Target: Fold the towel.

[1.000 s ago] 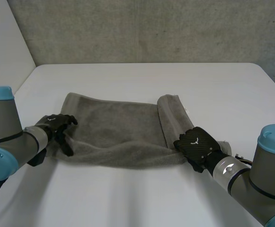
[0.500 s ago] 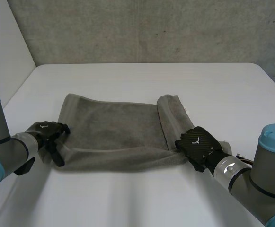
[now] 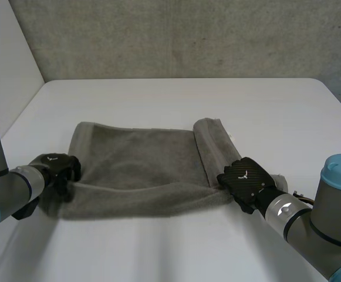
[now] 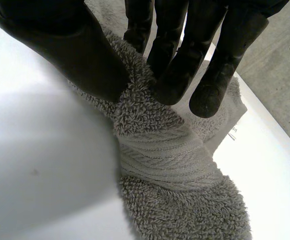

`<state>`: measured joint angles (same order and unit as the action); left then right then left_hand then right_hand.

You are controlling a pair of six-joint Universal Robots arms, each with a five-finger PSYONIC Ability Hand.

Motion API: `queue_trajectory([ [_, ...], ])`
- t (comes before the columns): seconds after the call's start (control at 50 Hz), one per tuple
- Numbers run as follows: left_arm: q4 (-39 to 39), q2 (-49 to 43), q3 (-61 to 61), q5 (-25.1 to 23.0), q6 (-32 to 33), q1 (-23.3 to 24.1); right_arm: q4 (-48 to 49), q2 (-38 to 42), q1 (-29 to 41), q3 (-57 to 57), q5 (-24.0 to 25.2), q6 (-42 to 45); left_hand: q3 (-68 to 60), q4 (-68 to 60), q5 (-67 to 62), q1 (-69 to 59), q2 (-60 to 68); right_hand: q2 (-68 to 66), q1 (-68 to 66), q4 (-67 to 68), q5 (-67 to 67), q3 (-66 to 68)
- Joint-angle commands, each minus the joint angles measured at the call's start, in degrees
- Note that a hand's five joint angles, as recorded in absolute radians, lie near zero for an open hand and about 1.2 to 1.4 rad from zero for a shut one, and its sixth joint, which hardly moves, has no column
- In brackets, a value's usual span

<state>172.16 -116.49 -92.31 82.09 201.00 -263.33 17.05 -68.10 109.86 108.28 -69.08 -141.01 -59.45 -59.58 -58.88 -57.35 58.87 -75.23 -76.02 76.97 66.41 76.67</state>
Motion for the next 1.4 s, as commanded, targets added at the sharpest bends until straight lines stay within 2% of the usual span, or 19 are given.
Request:
queue_trajectory([
  [0.02,-2.79,0.56,0.20,0.00,0.26,-0.16,0.00,-0.02,0.00,0.00,0.00,0.03,2.97,3.11,12.41,0.87,-2.40,-4.77,-3.98,3.03,3.59,3.33],
  [0.2,-4.02,0.91,-0.07,0.00,2.02,-0.16,-0.09,-0.02,0.00,-0.09,0.00,0.03,5.16,5.29,14.59,3.06,-4.58,-4.77,-3.98,3.03,3.59,3.33],
  [0.24,-4.02,0.91,-0.16,0.00,2.02,-0.16,0.00,-0.10,0.00,-0.09,0.00,0.03,16.03,16.16,25.46,13.93,-15.45,-4.77,-3.98,3.03,3.59,3.33],
  [0.26,-4.02,0.91,-0.16,0.00,2.02,-0.16,0.00,-0.10,0.00,-0.09,0.00,0.03,16.09,16.23,25.53,13.99,-15.52,-4.77,-3.98,3.03,3.59,3.33],
  [0.3,-4.11,1.00,-0.24,0.00,2.11,-0.07,-0.09,-0.19,0.00,0.00,0.00,0.03,27.83,27.97,37.27,25.73,-27.26,-4.77,-3.98,3.03,3.59,3.33],
  [0.7,-4.20,5.22,-2.70,-0.17,2.38,1.07,-0.09,-0.19,0.09,0.09,0.00,0.47,29.05,29.18,38.48,26.95,-28.47,-4.77,-3.98,3.03,3.59,3.33],
  [0.88,-5.16,6.01,-4.29,0.09,7.55,1.24,-0.09,-0.10,0.09,0.00,0.00,0.73,27.87,28.01,37.31,25.77,-27.30,-4.77,-3.98,3.03,3.59,3.33],
  [1.14,-5.34,5.04,-4.02,0.18,8.26,1.42,-0.09,-0.02,0.09,-0.09,0.09,0.73,28.54,28.68,37.97,26.44,-27.97,-4.77,-3.98,3.03,3.59,3.33],
  [1.2,-5.08,4.95,-3.58,-0.09,8.18,1.16,-0.09,-0.02,0.09,-0.09,0.09,0.73,30.22,30.36,39.66,28.12,-29.65,-4.77,-3.98,3.03,3.59,3.33],
  [1.3,-2.19,5.65,-3.41,0.00,7.74,0.37,-0.09,-0.02,0.09,0.00,0.09,0.73,40.12,40.26,49.56,38.02,-39.55,-4.77,-3.98,3.03,3.59,3.33],
  [1.4,-1.56,5.74,-3.58,0.27,8.09,0.28,-0.09,-0.02,0.09,0.00,0.09,0.73,40.82,40.96,50.26,38.72,-40.25,-4.77,-3.98,3.03,3.59,3.33],
])
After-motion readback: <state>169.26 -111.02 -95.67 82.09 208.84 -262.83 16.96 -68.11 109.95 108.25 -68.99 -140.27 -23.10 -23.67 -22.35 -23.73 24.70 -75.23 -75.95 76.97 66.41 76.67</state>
